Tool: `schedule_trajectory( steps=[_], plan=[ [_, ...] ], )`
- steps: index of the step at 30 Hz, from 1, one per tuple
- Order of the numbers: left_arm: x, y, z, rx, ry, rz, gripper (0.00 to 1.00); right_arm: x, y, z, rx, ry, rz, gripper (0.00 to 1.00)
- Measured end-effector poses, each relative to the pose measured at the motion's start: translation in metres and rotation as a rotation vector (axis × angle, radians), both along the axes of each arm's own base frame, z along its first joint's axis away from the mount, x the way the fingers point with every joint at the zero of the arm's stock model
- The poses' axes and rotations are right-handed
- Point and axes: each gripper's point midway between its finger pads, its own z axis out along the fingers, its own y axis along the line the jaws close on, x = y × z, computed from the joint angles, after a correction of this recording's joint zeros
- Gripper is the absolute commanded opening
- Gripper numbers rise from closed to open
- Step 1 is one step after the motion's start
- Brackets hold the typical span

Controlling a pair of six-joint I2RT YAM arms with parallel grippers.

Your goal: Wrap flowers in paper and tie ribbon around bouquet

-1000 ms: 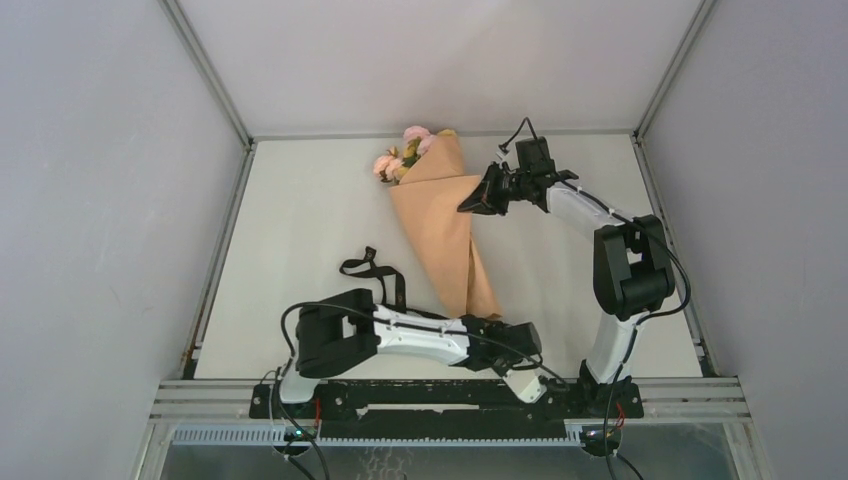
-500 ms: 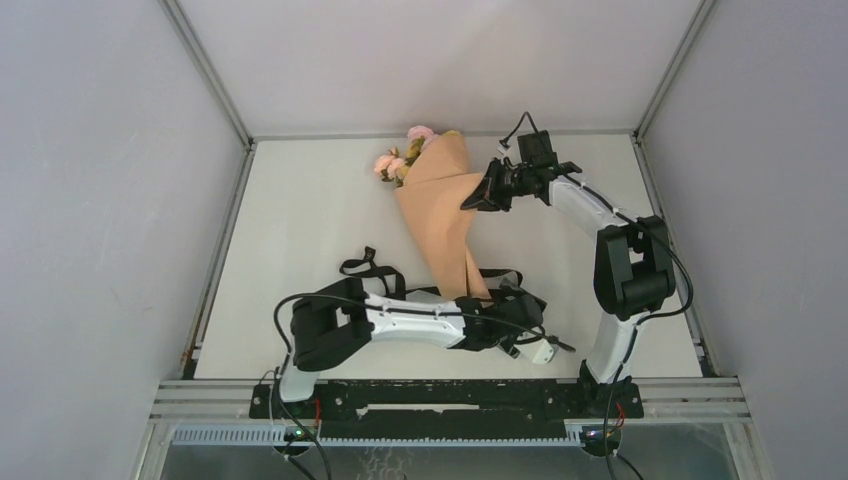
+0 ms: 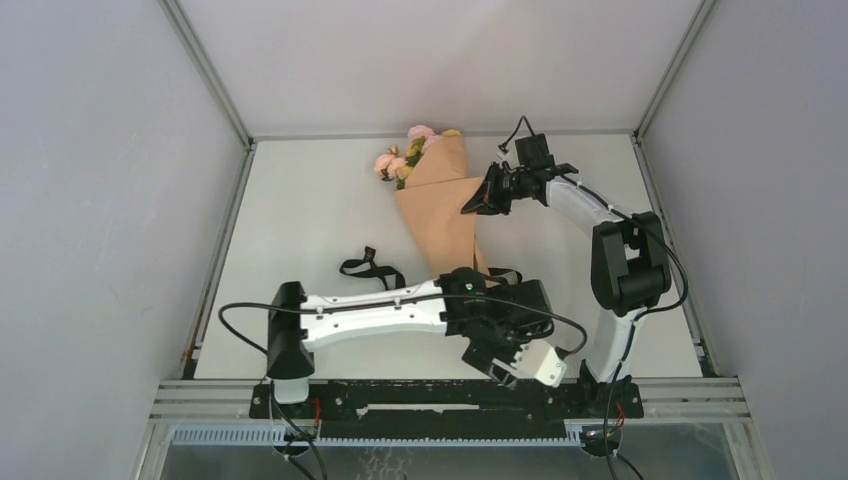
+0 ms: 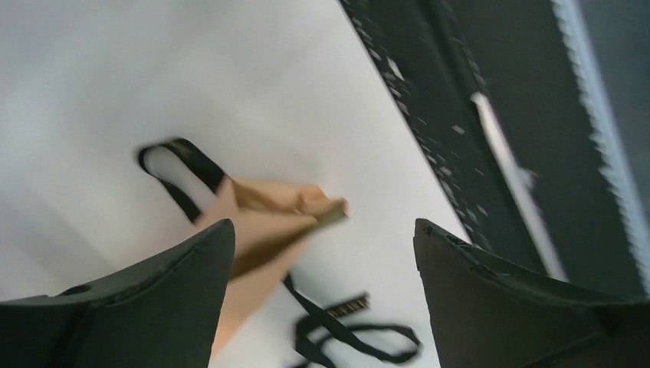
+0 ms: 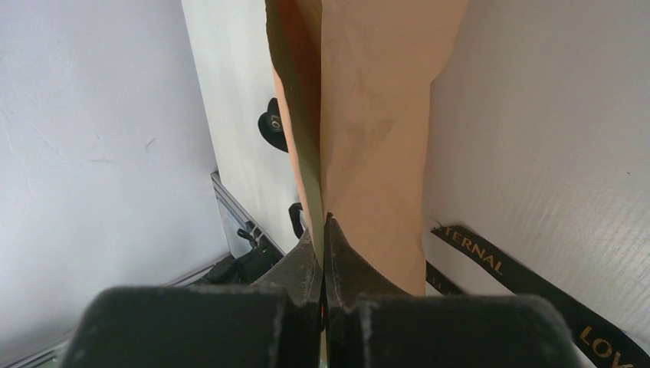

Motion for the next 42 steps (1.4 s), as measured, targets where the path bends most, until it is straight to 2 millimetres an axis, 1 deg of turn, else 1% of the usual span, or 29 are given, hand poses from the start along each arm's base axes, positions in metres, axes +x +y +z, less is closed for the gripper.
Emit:
schedule_trajectory(
  steps=[1,2,4,6,7,9,10,11,13,14,16,17,19,21,22,24,26,27,29,31,34,37,39,42],
  plan=[
    [-0.004,0.009,0.004,0.016,0.024,0.006,0.87,0.0,0.0,-0.001,-0.001,0.002,0.0,0.0],
    [-0.007,0.023,0.007,0.045,0.054,0.018,0.85,0.0,0.0,-0.003,-0.003,0.005,-0.001,0.0],
    [-0.008,0.047,0.012,0.09,0.104,0.051,0.8,-0.001,-0.001,-0.006,-0.005,0.008,-0.002,0.0],
    [0.001,0.075,0.015,0.119,0.159,0.112,0.72,-0.003,-0.001,-0.011,-0.006,0.014,-0.002,0.0],
    [0.012,0.09,0.017,0.124,0.179,0.162,0.69,-0.004,-0.001,-0.013,-0.007,0.016,-0.002,0.0],
    [0.042,0.118,0.024,0.105,0.208,0.289,0.67,-0.007,-0.001,-0.02,-0.009,0.023,0.0,0.0],
    [0.063,0.134,0.029,0.076,0.216,0.375,0.67,-0.009,-0.001,-0.023,-0.011,0.028,0.001,0.0],
    [0.082,0.147,0.033,0.05,0.218,0.452,0.7,-0.012,-0.001,-0.027,-0.013,0.034,0.003,0.0],
    [0.131,0.18,0.039,-0.023,0.205,0.662,0.77,-0.016,0.0,-0.034,-0.019,0.044,0.007,0.0],
    [0.156,0.199,0.038,-0.052,0.191,0.77,0.79,-0.018,0.0,-0.037,-0.021,0.047,0.007,0.0],
    [0.2,0.236,0.03,-0.087,0.162,0.973,0.81,-0.021,0.001,-0.042,-0.026,0.049,0.01,0.0],
    [0.217,0.251,0.022,-0.088,0.15,1.051,0.81,-0.022,0.003,-0.043,-0.028,0.05,0.013,0.0],
    [0.242,0.269,0.002,-0.081,0.136,1.134,0.79,-0.025,0.005,-0.046,-0.031,0.049,0.02,0.0],
    [0.252,0.274,-0.021,-0.057,0.131,1.125,0.74,-0.027,0.008,-0.047,-0.031,0.048,0.026,0.0],
    [0.251,0.273,-0.034,-0.042,0.135,1.093,0.73,-0.028,0.008,-0.047,-0.031,0.047,0.027,0.0],
    [0.242,0.264,-0.056,-0.028,0.146,0.981,0.7,-0.028,0.009,-0.048,-0.03,0.043,0.03,0.0],
    [0.227,0.255,-0.075,-0.03,0.156,0.836,0.69,-0.029,0.009,-0.049,-0.031,0.042,0.029,0.0],
    [0.218,0.249,-0.085,-0.04,0.152,0.734,0.69,-0.03,0.008,-0.05,-0.031,0.043,0.028,0.0],
    [0.207,0.243,-0.097,-0.047,0.143,0.588,0.7,-0.03,0.006,-0.052,-0.035,0.046,0.024,0.0],
    [0.203,0.24,-0.106,-0.045,0.117,0.463,0.71,-0.031,0.004,-0.054,-0.039,0.049,0.019,0.0],
    [0.208,0.237,-0.116,-0.023,0.069,0.32,0.73,-0.032,0.002,-0.056,-0.04,0.052,0.015,0.0],
    [0.213,0.238,-0.134,0.028,0.047,0.246,0.73,-0.032,0.002,-0.057,-0.04,0.052,0.013,0.0],
    [0.212,0.24,-0.149,0.075,0.052,0.221,0.69,-0.032,0.001,-0.057,-0.04,0.053,0.012,0.0],
    [0.223,0.234,-0.147,0.092,0.005,0.197,0.58,-0.032,0.001,-0.057,-0.04,0.053,0.012,0.0]
  ],
)
